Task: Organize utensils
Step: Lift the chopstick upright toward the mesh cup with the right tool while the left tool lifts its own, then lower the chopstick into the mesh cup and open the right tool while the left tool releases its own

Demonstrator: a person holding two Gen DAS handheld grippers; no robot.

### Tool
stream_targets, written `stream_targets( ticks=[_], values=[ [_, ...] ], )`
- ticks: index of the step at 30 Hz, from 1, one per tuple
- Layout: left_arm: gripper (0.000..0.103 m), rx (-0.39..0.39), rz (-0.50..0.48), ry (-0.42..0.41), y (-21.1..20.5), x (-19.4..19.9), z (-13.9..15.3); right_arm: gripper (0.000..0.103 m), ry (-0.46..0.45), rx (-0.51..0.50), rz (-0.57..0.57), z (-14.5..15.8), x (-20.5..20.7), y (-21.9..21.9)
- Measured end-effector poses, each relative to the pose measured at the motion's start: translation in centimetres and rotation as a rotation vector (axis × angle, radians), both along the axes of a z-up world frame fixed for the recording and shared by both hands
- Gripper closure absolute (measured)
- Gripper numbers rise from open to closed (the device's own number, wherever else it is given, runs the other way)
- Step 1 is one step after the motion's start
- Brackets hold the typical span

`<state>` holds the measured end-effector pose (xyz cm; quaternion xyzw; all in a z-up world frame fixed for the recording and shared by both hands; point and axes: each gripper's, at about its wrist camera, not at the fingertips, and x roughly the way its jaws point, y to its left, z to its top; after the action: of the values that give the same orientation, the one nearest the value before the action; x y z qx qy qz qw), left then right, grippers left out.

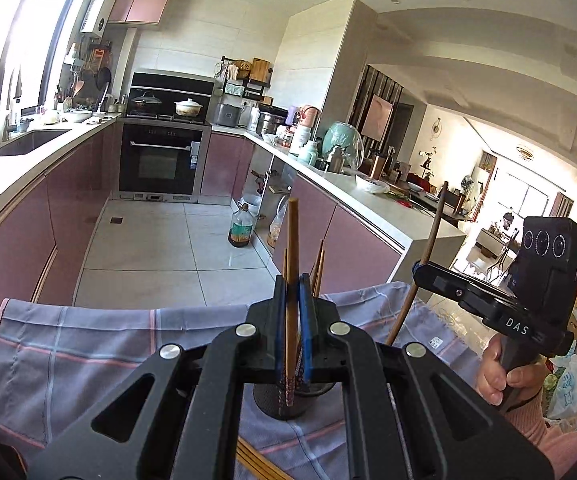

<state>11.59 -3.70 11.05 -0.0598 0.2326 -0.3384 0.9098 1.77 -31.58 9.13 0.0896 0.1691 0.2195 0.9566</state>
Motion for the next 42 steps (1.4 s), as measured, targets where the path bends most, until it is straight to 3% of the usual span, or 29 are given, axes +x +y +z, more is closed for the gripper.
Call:
stream_targets(
  ticks=[6,24,33,42],
  values=[
    [0.096,0.019,-0.002,-0.009,-2.0,1.2,0.9,0.098,-0.022,0.021,-0.031,0.4,1.3,-0.7],
    [0.096,-0.025,-0.005,0.013,-3.0,3.6,1.0,0.098,0.104,0.024,-0.048,-3.3,4.8,-1.0],
    [0.096,0.071,-0.017,0.05,-4.6,4.4,-0.7,0.098,0.187,-0.01,-0.026,-5.3,6.0,0.0],
    [0.096,0.194,-0.065,0.15,-7.0,6.5,-3.8,0.097,0.293,-0.038,-0.04,-7.3,7.8,0.3]
  ],
)
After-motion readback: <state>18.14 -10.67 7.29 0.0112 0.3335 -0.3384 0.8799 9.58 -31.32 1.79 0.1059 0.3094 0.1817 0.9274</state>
